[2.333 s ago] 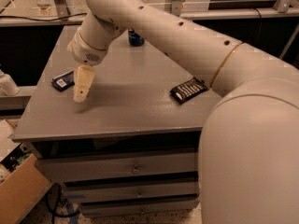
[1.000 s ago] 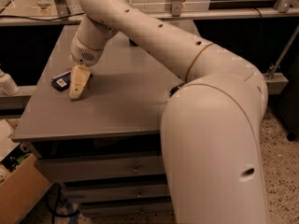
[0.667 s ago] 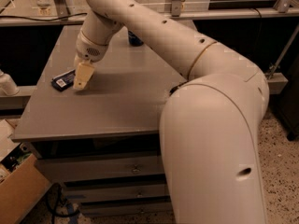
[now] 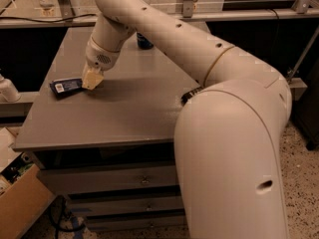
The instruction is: Move rxbar blueberry near rxbar chocolate
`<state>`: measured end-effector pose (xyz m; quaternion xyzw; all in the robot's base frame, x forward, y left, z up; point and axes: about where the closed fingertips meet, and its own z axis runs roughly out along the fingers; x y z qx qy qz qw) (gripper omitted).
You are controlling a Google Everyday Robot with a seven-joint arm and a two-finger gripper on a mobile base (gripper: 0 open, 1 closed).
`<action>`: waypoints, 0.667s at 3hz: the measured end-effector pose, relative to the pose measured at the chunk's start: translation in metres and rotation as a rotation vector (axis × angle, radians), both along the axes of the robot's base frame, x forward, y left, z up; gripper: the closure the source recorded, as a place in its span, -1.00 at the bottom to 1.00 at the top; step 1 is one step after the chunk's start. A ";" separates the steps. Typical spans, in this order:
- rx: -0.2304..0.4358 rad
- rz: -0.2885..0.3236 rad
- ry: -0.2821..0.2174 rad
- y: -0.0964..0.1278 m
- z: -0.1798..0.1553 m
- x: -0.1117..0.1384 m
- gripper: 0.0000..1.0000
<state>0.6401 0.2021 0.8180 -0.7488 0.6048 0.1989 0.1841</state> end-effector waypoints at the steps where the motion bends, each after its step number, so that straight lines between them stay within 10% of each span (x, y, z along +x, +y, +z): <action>1: 0.000 0.000 0.000 0.000 0.003 0.000 1.00; 2: 0.000 0.000 0.000 0.000 0.003 0.000 1.00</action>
Offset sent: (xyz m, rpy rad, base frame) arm -0.0036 -0.0263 0.0203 0.0082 -0.0290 -0.0284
